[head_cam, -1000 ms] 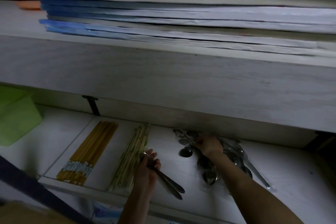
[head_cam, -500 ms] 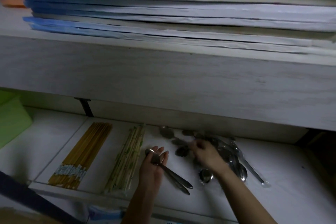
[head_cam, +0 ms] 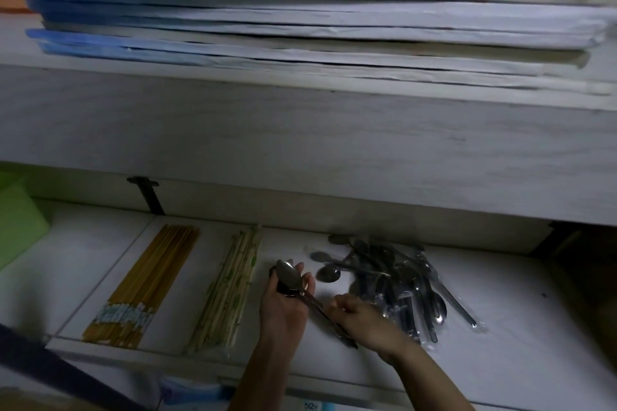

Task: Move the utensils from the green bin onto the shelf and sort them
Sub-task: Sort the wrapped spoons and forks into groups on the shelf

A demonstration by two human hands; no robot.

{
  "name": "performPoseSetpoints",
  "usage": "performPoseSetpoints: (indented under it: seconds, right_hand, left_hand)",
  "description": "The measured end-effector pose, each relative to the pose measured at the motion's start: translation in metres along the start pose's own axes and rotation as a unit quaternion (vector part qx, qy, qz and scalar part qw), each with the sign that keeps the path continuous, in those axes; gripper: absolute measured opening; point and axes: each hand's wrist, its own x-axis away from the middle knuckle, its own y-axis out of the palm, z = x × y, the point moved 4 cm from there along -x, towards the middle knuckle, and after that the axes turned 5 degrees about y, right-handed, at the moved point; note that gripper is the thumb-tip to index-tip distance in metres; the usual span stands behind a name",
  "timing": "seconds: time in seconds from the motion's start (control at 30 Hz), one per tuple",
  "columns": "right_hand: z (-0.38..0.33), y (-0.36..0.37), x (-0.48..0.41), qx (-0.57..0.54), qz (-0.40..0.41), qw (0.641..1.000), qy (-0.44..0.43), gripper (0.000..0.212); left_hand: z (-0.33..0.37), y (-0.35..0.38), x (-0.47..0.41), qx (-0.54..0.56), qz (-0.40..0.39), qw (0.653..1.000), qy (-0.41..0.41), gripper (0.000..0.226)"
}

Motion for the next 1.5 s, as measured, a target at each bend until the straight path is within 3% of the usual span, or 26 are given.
performPoseSetpoints:
  seconds: [0.17,0.3,0.43,0.6,0.87,0.97,1.03,1.1,1.27,1.5]
  right_hand:
    - [0.001,0.008,0.006,-0.077,-0.048,0.995,0.049,0.021]
    - [-0.001,0.012,0.011,-0.089,-0.029,0.995,0.025,0.02]
    - [0.002,0.015,0.009,-0.083,-0.028,0.996,-0.004,0.011]
    - [0.008,0.021,0.004,-0.076,-0.048,0.996,-0.001,0.034]
    - [0.004,0.023,0.003,-0.037,-0.077,0.996,-0.035,0.037]
    - [0.0,0.001,-0.014,0.123,0.019,0.99,-0.06,0.037]
    - [-0.005,-0.02,-0.027,0.265,0.11,0.956,-0.055,0.033]
    - [-0.008,-0.031,-0.041,0.346,0.147,0.925,-0.054,0.03]
    - [-0.012,-0.034,-0.067,0.458,0.143,0.877,-0.036,0.032]
    - [-0.001,-0.021,-0.094,0.552,0.088,0.818,-0.135,0.041]
  left_hand:
    - [-0.001,-0.004,-0.002,-0.03,-0.026,0.999,0.01,0.028]
    - [-0.003,-0.007,-0.003,-0.082,-0.051,0.995,0.028,0.02]
    - [-0.002,-0.009,-0.005,-0.063,-0.051,0.996,0.033,0.024]
    - [-0.003,-0.009,-0.008,-0.048,-0.048,0.997,0.031,0.029]
    - [0.006,-0.017,-0.008,-0.101,-0.029,0.993,0.054,0.025]
    - [0.015,-0.021,-0.008,-0.084,-0.029,0.993,0.072,0.025]
    - [0.019,-0.023,-0.007,-0.077,-0.03,0.994,0.074,0.026]
    - [0.021,-0.024,-0.007,-0.077,-0.03,0.994,0.076,0.027]
    - [0.023,-0.027,-0.007,-0.071,-0.043,0.993,0.084,0.028]
    - [0.032,-0.03,-0.009,-0.08,-0.043,0.991,0.097,0.029]
